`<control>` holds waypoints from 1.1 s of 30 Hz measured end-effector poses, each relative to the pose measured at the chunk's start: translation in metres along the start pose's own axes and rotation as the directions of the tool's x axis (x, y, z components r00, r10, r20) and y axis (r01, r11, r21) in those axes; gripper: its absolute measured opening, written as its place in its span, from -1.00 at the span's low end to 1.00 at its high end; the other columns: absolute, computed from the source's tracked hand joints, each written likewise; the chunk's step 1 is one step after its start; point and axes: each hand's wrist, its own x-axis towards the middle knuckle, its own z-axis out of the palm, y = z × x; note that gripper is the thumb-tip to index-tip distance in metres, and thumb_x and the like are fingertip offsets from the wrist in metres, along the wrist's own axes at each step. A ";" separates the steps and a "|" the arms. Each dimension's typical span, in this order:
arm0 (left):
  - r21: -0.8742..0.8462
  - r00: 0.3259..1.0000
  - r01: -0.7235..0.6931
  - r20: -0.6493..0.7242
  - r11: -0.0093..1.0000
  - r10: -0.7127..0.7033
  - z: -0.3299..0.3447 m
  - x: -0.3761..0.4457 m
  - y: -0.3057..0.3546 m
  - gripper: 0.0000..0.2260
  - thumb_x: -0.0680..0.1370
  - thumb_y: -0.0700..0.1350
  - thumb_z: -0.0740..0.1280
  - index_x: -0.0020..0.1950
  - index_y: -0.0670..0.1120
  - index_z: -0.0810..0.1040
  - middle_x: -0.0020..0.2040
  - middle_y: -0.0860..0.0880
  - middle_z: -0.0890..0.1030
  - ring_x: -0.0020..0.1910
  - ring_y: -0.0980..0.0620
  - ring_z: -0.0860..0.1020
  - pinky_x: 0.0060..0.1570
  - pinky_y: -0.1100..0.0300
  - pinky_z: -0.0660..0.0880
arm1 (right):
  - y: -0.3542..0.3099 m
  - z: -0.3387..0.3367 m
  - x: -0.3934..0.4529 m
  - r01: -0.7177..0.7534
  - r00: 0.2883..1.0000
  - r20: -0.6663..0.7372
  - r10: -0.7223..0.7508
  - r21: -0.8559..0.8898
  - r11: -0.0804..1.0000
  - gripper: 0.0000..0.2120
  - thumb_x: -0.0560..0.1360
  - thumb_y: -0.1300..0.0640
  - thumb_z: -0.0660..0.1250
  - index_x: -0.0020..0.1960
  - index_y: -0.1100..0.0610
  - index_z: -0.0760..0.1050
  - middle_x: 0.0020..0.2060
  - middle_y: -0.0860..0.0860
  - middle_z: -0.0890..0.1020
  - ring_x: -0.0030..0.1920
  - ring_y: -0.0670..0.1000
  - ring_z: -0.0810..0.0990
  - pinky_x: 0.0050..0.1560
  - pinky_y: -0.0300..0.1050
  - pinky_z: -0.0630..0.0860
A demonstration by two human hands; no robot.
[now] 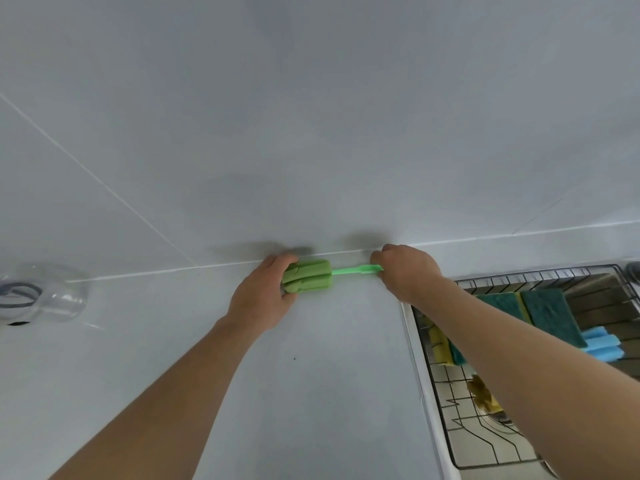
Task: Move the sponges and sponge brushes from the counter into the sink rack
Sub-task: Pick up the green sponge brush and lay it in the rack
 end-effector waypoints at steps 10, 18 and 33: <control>-0.089 0.998 -0.058 -0.035 0.994 0.055 -0.018 -0.032 0.009 -0.62 0.44 -0.15 0.45 0.23 0.01 0.48 0.06 0.02 0.54 0.01 -0.01 0.53 0.04 0.03 0.52 | -0.002 -0.018 -0.039 0.039 0.999 -0.038 -0.038 0.025 0.999 -0.74 0.63 0.12 0.18 0.27 0.02 0.49 0.09 0.02 0.55 0.09 0.09 0.55 -0.14 -0.08 0.43; -0.393 0.991 -0.128 -0.081 0.911 0.104 -0.047 -0.087 0.030 -0.47 0.36 -0.24 0.54 0.05 0.35 0.49 0.04 0.13 0.55 0.02 0.06 0.62 0.04 0.38 0.53 | -0.002 -0.041 -0.100 0.134 0.986 -0.104 -0.131 0.026 0.991 -0.71 0.65 0.04 0.15 0.33 -0.02 0.45 0.15 -0.01 0.55 0.15 0.07 0.52 -0.02 -0.04 0.50; -0.669 0.977 -0.212 -0.128 0.713 0.170 -0.071 -0.180 0.107 -0.51 0.22 -0.01 0.59 0.11 0.17 0.59 0.07 0.07 0.64 -0.01 -0.01 0.67 0.00 0.30 0.59 | -0.011 -0.016 -0.238 0.087 0.962 -0.275 -0.010 0.272 0.958 -0.78 0.59 0.02 0.28 0.21 -0.03 0.54 -0.03 -0.04 0.62 -0.08 0.02 0.58 -0.24 -0.12 0.48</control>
